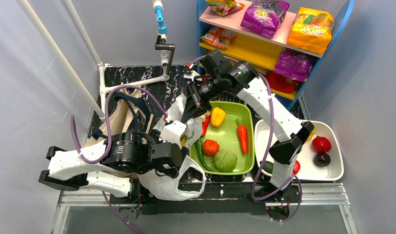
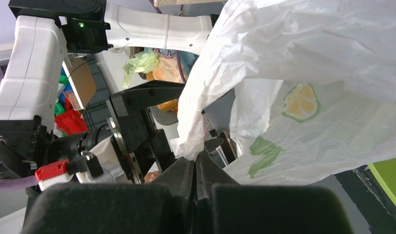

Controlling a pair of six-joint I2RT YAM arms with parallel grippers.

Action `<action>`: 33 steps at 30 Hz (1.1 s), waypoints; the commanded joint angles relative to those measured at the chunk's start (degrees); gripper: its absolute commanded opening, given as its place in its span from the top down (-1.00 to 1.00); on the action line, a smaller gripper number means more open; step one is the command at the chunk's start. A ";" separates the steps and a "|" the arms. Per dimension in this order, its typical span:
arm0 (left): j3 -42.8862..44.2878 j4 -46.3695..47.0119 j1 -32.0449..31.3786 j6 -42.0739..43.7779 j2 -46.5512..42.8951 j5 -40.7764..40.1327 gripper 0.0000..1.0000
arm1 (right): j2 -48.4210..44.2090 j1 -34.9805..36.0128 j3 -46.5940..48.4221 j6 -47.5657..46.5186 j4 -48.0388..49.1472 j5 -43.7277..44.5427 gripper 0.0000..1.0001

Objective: Place the food into the grocery bag and tie it

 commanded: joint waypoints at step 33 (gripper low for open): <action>-2.01 4.06 3.71 12.54 -2.34 -25.69 1.00 | -1.57 -5.83 5.55 -1.29 -1.62 -8.18 0.97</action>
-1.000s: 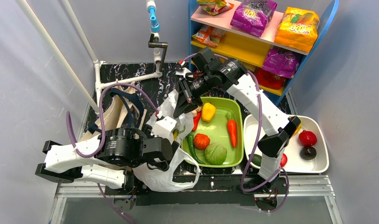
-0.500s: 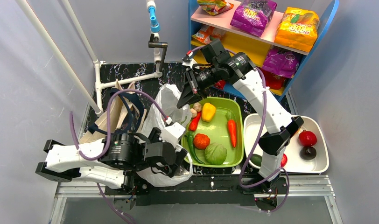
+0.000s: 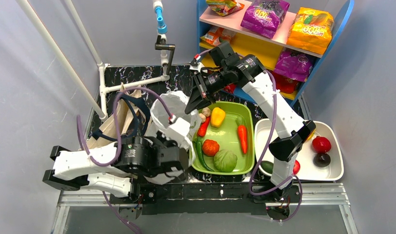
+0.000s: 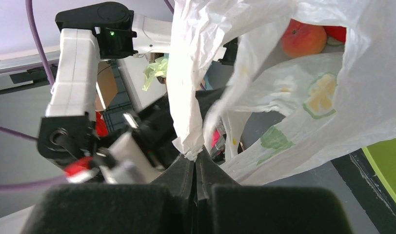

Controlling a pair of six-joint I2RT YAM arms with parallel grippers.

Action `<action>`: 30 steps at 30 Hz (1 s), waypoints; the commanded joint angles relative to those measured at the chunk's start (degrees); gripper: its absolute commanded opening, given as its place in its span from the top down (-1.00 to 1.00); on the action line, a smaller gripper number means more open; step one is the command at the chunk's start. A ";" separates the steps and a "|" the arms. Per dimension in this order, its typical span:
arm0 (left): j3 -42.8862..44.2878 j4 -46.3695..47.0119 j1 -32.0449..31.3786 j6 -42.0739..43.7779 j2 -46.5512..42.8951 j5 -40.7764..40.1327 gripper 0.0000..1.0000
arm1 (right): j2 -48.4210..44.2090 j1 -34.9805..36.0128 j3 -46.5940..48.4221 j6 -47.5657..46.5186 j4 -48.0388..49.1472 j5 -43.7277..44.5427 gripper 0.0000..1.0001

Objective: Place the food into the grocery bag and tie it

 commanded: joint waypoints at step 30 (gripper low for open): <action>-2.22 5.13 14.08 4.93 -20.90 1.29 0.83 | 5.11 13.18 -6.16 -11.13 3.14 -20.66 0.97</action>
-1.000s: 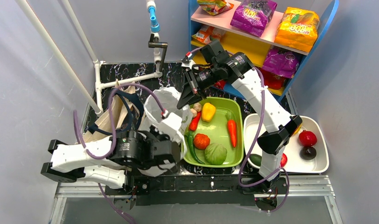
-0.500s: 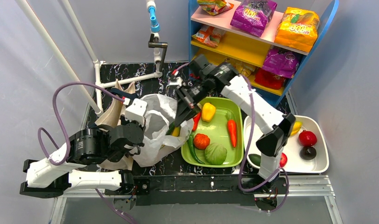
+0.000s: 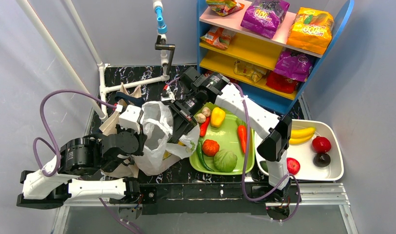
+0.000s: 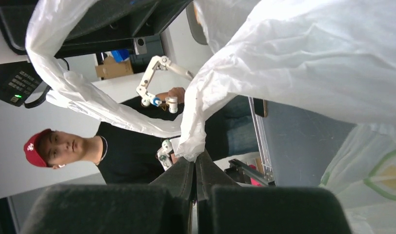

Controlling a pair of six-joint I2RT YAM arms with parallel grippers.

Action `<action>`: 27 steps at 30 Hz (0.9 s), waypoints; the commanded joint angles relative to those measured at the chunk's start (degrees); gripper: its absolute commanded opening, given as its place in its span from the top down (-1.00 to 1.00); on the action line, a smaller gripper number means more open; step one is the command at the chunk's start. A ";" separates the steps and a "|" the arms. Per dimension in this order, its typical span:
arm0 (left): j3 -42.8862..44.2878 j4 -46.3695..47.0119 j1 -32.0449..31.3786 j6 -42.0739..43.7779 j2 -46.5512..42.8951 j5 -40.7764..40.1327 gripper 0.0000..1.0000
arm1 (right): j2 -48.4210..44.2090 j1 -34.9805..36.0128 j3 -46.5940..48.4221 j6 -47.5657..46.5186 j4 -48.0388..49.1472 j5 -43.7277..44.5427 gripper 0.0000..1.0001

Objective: Place the food into the grocery bag and tie it

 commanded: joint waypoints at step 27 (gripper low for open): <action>8.68 -14.36 0.18 -10.63 2.10 15.22 0.07 | -1.72 7.53 -2.87 10.18 11.36 -0.41 0.97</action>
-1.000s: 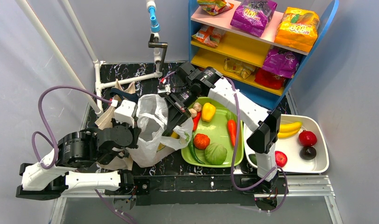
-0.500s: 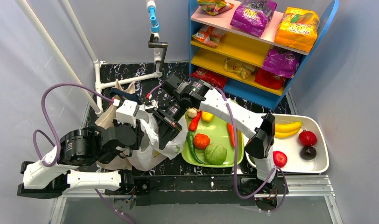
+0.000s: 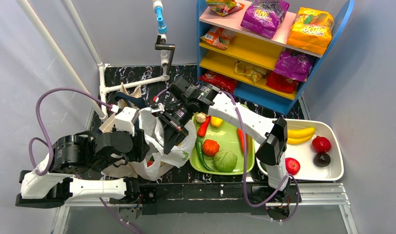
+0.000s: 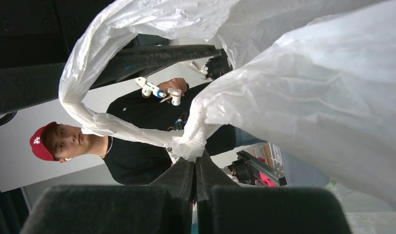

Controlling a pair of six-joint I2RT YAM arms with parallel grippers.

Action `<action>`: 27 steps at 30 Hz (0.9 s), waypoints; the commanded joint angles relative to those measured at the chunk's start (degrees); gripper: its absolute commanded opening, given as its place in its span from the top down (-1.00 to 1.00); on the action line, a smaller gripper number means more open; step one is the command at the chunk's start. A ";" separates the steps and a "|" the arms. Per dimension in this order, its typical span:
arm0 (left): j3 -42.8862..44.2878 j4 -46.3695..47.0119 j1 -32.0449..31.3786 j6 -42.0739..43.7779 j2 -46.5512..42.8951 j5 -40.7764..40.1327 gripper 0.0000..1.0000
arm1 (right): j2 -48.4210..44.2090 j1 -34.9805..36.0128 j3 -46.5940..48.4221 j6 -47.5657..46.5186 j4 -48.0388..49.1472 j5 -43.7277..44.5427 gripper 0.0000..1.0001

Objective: Place the food into the grocery bag and tie it

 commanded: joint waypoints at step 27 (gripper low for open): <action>-5.34 16.17 0.18 11.36 -2.62 12.08 0.22 | -0.54 0.00 0.93 -1.12 -0.58 -2.41 0.97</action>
